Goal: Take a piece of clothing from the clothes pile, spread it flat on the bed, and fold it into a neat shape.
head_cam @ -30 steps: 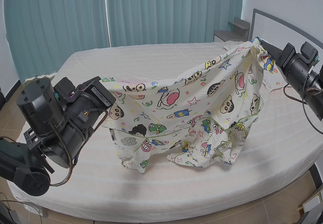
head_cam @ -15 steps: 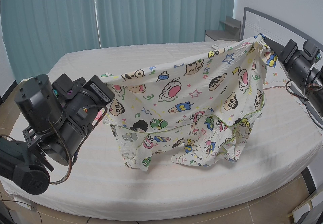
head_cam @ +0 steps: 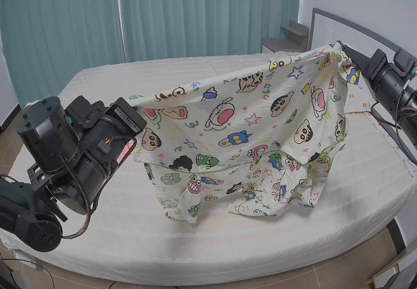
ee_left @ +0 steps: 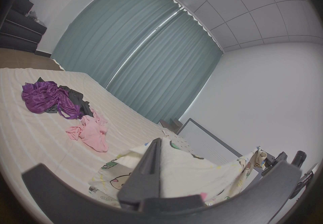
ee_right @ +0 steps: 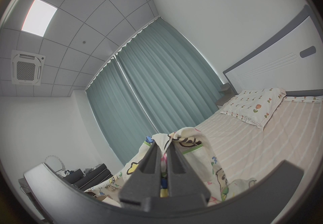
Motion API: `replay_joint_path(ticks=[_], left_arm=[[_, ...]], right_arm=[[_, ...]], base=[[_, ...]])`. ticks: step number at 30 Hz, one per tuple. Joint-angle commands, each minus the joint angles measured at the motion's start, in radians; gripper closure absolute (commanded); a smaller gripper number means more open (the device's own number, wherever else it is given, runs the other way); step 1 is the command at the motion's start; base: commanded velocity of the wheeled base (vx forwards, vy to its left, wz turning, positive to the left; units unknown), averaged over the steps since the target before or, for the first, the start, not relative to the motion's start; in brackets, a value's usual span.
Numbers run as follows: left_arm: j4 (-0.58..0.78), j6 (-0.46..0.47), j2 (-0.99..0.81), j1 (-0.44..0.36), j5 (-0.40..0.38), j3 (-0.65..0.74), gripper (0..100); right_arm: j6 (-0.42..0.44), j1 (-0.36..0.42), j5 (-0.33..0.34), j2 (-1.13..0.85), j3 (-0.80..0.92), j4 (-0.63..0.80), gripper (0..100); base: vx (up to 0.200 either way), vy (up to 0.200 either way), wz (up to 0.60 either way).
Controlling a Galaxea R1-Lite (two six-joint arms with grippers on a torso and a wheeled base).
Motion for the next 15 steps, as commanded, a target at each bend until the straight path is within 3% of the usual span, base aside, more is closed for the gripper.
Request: replay_joint_path(ticks=[1,9,15], left_arm=[[0.002,0.007,-0.062,-0.001,0.005,0.027,100],[0.007,0.055,-0.209,-0.001,0.004,0.082,100],[0.007,0.105,-0.277,-0.001,0.001,0.091,100]], right_arm=[[-0.001,0.014,0.015,-0.072,0.037,0.004,100],[-0.001,0.017,0.105,-0.189,0.091,0.007,100],[-0.001,0.018,0.136,-0.224,0.091,0.006,100]], base=[[-0.200,0.000,0.00],[-0.200,0.000,0.00],[-0.200,0.000,0.00]])
